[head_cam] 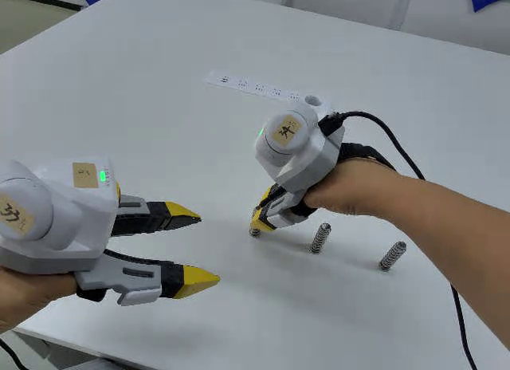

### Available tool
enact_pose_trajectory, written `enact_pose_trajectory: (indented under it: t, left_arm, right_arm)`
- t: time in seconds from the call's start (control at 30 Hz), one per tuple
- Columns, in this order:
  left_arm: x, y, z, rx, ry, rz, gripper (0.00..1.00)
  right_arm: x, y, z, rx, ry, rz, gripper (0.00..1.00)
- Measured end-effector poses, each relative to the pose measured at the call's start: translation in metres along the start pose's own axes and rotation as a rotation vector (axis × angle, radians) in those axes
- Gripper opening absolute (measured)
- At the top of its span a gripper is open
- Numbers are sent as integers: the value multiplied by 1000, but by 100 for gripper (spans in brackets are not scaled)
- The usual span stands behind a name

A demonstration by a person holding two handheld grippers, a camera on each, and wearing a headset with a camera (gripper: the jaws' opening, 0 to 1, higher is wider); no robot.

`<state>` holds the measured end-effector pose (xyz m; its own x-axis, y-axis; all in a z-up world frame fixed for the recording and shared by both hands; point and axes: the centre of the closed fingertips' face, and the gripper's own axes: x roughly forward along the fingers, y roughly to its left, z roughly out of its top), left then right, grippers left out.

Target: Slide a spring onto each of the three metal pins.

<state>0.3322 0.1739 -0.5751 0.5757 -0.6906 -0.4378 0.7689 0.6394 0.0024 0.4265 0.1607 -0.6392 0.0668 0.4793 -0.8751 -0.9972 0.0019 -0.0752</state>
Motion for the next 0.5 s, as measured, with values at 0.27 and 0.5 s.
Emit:
enact_pose_trajectory:
  t: [0.27, 0.5]
  left_arm:
    - [1, -1, 0, 1, 0, -1, 49]
    - [2, -1, 1, 3, 1, -5, 49]
  right_arm:
    - [-1, -1, 2, -2, -13, -8, 13]
    - [-9, -2, 2, -2, -28, -26, 18]
